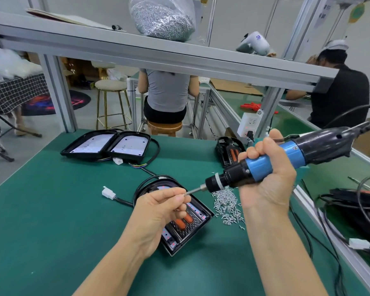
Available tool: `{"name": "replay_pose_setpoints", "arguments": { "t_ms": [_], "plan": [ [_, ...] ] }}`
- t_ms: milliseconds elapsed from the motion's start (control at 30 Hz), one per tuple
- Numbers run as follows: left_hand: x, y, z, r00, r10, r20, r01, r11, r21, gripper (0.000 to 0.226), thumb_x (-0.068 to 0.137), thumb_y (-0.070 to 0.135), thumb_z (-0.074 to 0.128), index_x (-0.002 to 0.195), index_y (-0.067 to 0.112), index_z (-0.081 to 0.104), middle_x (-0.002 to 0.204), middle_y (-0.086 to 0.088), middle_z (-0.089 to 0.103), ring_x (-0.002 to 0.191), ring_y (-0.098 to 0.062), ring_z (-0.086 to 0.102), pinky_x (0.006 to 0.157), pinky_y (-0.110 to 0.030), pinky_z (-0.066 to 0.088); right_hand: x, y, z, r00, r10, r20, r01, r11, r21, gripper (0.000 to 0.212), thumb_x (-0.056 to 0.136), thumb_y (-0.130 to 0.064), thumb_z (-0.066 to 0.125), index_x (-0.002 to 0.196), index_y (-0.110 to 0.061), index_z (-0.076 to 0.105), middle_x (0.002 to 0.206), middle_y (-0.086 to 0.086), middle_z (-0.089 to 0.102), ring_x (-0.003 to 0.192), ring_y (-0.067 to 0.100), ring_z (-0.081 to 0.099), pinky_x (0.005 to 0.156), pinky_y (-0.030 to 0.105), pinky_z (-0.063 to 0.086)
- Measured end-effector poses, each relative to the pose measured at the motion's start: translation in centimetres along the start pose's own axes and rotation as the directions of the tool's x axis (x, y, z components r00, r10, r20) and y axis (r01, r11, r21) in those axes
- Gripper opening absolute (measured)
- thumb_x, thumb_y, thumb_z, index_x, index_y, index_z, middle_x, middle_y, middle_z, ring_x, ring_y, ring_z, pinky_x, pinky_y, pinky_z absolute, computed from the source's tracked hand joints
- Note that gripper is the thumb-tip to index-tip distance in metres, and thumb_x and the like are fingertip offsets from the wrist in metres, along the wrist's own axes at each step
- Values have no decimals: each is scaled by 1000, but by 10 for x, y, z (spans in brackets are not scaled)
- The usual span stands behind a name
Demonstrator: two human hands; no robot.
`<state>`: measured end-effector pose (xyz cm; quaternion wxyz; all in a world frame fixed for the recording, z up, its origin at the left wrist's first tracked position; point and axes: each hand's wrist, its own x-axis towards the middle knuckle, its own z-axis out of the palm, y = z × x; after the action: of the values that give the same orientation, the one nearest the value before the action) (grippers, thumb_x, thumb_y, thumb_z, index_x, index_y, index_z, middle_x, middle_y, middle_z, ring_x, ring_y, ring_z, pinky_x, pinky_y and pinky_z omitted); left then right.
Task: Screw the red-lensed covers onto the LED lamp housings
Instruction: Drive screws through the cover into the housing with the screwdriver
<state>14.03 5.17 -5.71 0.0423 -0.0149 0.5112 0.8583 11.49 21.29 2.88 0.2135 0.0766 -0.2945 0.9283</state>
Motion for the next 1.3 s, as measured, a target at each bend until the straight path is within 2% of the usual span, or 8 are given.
{"name": "replay_pose_setpoints", "arguments": {
  "t_ms": [267, 433, 533, 767, 1067, 1200, 1300],
  "plan": [
    [-3, 1, 1, 1000, 0, -4, -1, 1000, -25, 14, 67, 6, 67, 76, 7, 78, 76, -14, 71, 56, -13, 62, 55, -22, 55, 0, 2, 0, 1000, 6, 12, -6, 1000, -17, 24, 72, -4, 59, 92, -16, 57, 59, -6, 50, 49, 6, 47, 56, 21, 47],
    [-3, -1, 3, 999, 16, -41, -17, 1000, -17, 13, 66, 7, 68, 74, 8, 78, 75, -14, 71, 55, -13, 62, 55, -22, 54, -2, 4, -3, 1000, 12, 11, -12, 1000, -10, 22, 77, -1, 57, 94, -16, 57, 60, -7, 50, 50, 6, 48, 57, 20, 47],
    [-2, 0, 3, 997, 39, -60, -38, 999, 11, 12, 65, 8, 69, 74, 9, 78, 74, -15, 71, 55, -14, 62, 55, -22, 54, -2, 3, -2, 1000, 21, 8, -21, 1000, -2, 23, 74, -2, 58, 93, -17, 57, 60, -7, 50, 50, 6, 47, 57, 20, 47],
    [-4, -2, 3, 999, 49, -20, -49, 998, 33, 12, 67, 8, 69, 75, 10, 78, 75, -14, 71, 55, -15, 62, 56, -24, 55, -1, 0, -1, 1000, 4, 14, -3, 1000, -18, 25, 71, -3, 59, 92, -16, 58, 61, -6, 49, 50, 7, 46, 57, 21, 46],
    [-3, -5, 4, 998, 51, -36, -51, 999, 19, 13, 66, 7, 69, 75, 9, 78, 75, -14, 72, 55, -15, 62, 56, -23, 55, -1, 1, -5, 1000, 16, 2, -15, 1000, -24, 28, 71, -3, 59, 96, -15, 56, 59, -6, 50, 49, 7, 47, 56, 21, 47],
    [-3, -5, 5, 989, 139, -40, -136, 988, 73, 14, 70, 2, 68, 73, 11, 78, 73, -14, 72, 56, -15, 63, 57, -22, 54, 0, 3, -6, 1000, 16, -6, -16, 1000, -5, 27, 71, -4, 60, 94, -16, 57, 59, -7, 50, 49, 6, 47, 55, 21, 47],
    [-3, -4, 4, 970, 243, -23, -233, 951, 205, 30, 78, -10, 64, 72, 16, 78, 71, -13, 72, 58, -16, 65, 55, -22, 54, 0, 4, -8, 999, 29, -26, -29, 1000, 9, 26, 72, -3, 60, 94, -16, 57, 59, -6, 50, 49, 7, 47, 54, 20, 46]
  ]
}}
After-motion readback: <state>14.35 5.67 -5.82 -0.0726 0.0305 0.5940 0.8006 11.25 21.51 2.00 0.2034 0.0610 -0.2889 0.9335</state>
